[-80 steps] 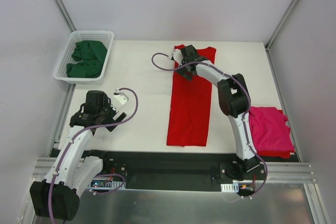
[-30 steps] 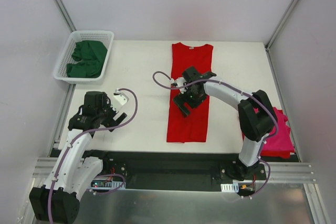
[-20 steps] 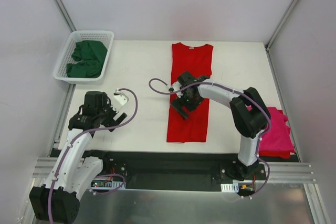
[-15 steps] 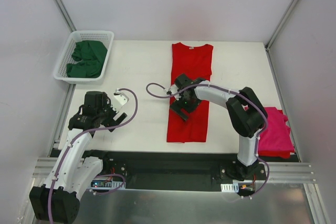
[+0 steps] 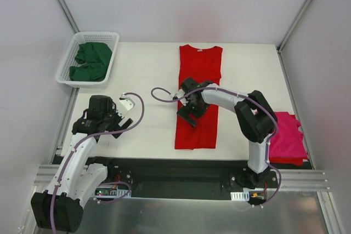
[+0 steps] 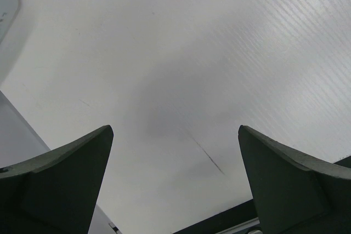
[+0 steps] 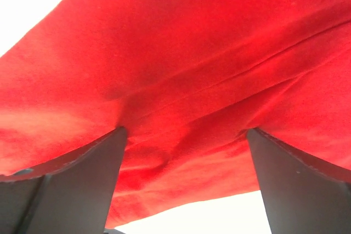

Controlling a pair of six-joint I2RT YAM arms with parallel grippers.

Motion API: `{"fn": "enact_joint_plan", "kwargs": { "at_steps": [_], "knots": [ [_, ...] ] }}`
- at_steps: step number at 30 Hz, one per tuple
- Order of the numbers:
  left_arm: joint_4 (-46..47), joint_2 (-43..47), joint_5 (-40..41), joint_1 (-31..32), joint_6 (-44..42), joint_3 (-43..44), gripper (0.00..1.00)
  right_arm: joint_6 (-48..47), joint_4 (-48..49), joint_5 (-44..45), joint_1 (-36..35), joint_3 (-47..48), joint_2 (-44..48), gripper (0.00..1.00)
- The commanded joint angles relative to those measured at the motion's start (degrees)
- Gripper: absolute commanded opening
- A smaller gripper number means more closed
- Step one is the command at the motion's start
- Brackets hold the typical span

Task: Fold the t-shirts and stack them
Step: Rotate the tshirt 90 degrees

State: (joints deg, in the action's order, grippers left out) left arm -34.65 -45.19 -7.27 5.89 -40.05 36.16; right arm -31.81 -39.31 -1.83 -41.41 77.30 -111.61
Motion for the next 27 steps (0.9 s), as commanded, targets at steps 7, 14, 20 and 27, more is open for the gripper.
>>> {"fn": "enact_joint_plan", "kwargs": {
  "at_steps": [7, 14, 20, 27],
  "knots": [
    [-0.5, -0.25, -1.35, -0.62, -0.2, 0.84, 0.99, -2.47, -8.41, -0.81, -0.69, -2.58, -0.72, 0.96],
    [-0.41, -0.95, -1.7, -0.7, -0.38, 0.93, 0.99, -1.85, -8.33, -1.25, -0.96, -4.17, 2.97, 0.96],
    [-0.59, -1.39, -1.52, -0.7, -0.38, 1.28, 0.99, -1.85, -9.73, 0.5, -0.78, 6.96, 10.26, 0.96],
    [-0.59, -0.95, -1.43, -0.62, -0.2, 0.84, 0.99, -0.37, -2.01, 4.99, 4.31, 12.52, 8.18, 0.96]
  ]
}}
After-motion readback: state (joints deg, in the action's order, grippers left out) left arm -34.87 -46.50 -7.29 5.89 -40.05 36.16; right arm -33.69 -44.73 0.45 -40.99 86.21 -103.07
